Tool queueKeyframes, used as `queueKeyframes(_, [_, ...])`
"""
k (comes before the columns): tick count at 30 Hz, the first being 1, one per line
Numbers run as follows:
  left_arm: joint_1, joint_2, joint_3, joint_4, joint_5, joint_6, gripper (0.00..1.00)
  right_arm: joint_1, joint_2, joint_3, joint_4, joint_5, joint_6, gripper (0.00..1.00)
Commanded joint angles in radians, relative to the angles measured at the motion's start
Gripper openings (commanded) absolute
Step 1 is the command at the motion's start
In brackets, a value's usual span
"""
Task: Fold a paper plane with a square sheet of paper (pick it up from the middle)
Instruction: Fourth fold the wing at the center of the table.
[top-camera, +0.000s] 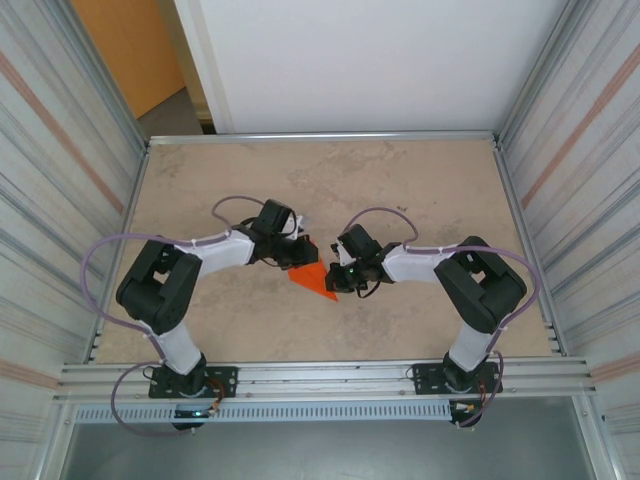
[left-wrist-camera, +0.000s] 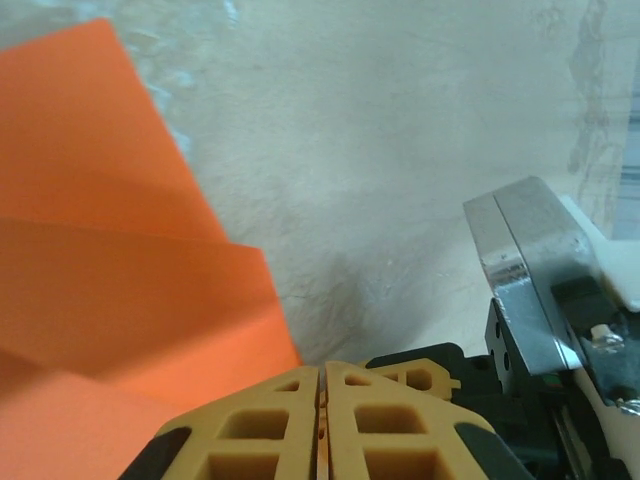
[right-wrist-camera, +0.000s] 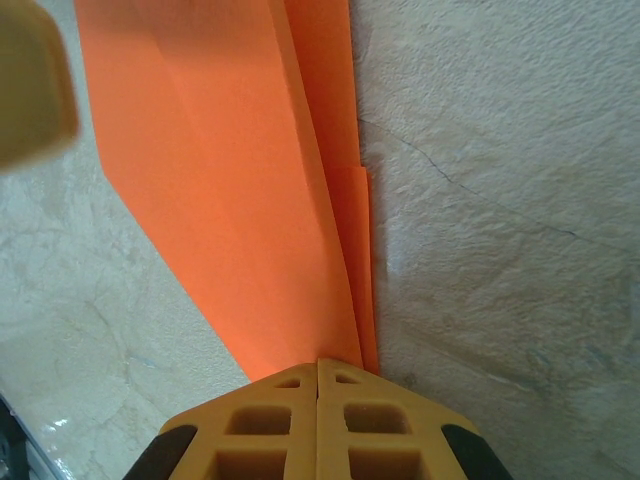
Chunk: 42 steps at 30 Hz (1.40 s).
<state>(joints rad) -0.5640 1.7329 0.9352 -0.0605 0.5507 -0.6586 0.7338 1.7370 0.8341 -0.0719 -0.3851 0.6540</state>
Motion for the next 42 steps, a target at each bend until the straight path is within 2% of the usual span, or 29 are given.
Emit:
queueKeyframes(1, [-0.016,0.029,-0.035,0.113,0.04,0.029,0.12,0.01,0.046,-0.027,-0.081,0.051,0.031,0.04])
queueKeyframes(5, [-0.018,0.078,-0.063,0.205,0.081,0.021,0.12,0.012,0.041,-0.034,-0.079,0.046,0.04,0.04])
queueKeyframes(18, [0.025,0.157,-0.124,0.27,0.007,0.009,0.12,0.014,0.069,-0.05,-0.159,0.076,0.076,0.03])
queueKeyframes(28, [0.131,0.173,-0.039,0.073,-0.09,0.076,0.11,0.015,0.101,-0.08,-0.239,0.123,0.099,0.02])
queueKeyframes(42, [0.313,0.237,0.082,-0.04,-0.136,0.109,0.1,0.016,0.079,-0.095,-0.222,0.126,0.114,0.02])
